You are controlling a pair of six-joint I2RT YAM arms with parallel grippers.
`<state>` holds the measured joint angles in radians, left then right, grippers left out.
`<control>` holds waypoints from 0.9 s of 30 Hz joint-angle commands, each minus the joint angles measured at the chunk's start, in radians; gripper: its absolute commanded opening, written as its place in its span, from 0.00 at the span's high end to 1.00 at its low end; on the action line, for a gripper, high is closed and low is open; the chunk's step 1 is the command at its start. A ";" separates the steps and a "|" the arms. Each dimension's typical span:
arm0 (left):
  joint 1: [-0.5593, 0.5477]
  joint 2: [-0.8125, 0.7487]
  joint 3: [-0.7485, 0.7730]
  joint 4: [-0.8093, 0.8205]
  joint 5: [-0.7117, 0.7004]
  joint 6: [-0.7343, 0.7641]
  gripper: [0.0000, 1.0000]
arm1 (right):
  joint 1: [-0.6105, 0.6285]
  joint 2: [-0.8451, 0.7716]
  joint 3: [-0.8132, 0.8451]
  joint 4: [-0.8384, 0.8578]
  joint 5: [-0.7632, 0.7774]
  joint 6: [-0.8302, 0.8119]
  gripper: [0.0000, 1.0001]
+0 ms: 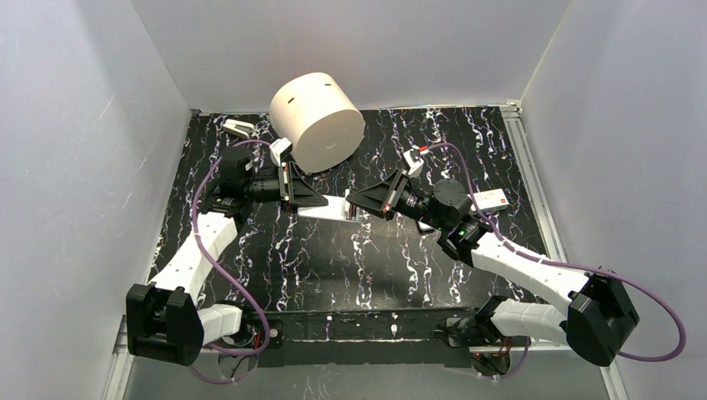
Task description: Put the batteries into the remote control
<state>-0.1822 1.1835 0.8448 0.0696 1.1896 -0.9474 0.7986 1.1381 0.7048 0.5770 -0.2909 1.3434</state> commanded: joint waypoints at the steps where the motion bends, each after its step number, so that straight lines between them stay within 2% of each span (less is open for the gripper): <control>1: 0.006 -0.016 0.032 0.011 0.040 -0.009 1.00 | -0.001 -0.019 -0.013 0.085 0.004 0.025 0.99; 27: 0.006 -0.034 0.044 0.027 0.050 -0.013 1.00 | 0.000 0.003 -0.049 0.163 -0.011 0.116 0.99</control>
<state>-0.1822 1.1828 0.8471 0.0750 1.1954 -0.9539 0.7986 1.1408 0.6563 0.6643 -0.2920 1.4422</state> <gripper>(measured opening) 0.203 0.028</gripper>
